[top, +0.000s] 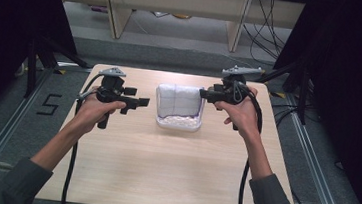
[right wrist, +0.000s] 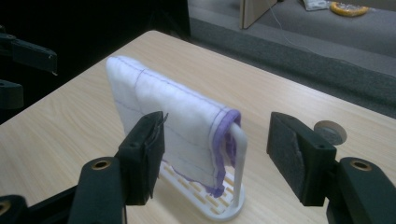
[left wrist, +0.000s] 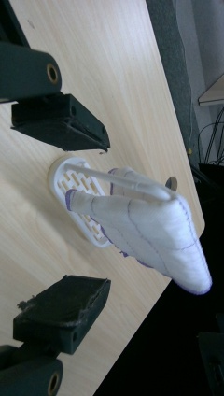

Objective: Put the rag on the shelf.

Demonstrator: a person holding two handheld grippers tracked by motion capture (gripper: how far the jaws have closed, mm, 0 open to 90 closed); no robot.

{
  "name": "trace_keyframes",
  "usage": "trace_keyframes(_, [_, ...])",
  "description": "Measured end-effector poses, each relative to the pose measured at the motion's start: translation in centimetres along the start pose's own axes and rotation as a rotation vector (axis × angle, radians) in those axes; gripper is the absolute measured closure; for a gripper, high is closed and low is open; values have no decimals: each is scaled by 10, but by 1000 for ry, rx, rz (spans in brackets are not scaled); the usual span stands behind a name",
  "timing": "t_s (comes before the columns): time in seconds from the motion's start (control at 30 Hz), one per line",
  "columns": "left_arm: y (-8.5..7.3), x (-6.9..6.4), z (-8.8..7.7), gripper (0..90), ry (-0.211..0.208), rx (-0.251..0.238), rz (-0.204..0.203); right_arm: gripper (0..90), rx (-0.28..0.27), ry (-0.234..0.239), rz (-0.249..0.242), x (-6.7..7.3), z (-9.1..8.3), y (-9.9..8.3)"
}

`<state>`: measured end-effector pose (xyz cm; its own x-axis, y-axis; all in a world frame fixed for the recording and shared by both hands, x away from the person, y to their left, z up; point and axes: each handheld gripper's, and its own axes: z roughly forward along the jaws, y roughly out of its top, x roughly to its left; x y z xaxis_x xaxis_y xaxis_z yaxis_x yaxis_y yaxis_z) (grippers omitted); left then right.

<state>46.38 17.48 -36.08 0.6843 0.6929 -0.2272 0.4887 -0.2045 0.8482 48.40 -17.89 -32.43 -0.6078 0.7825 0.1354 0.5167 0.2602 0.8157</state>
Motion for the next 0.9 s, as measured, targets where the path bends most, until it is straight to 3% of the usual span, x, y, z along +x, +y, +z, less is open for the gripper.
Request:
trace_keyframes(0.03, [-2, -1, -1, 259, -5, -5, -1, 374, -7, 9, -24, 0, -1, -1])
trace_keyframes(0.1, [-4, -3, -2, 259, -12, -11, -3, 372, -10, 14, -12, 3, -3, -4])
trace_keyframes(0.27, [-9, -9, -7, 259, -18, -20, 6, 365, -17, 24, -35, 7, -6, -9])
trace_keyframes(0.47, [-17, -15, -9, 254, -32, -22, 10, 350, -10, 27, -18, 13, -8, -17])
trace_keyframes(0.73, [-25, -22, -9, 249, -59, -17, 18, 345, -26, 49, -42, 17, -6, -30])
trace_keyframes(0.77, [-26, -23, -9, 248, -62, -22, 17, 344, -28, 52, -24, 18, -6, -32])
trace_keyframes(0.9, [-30, -27, -8, 243, -86, -12, 31, 337, -20, 32, -35, 17, -9, -37])
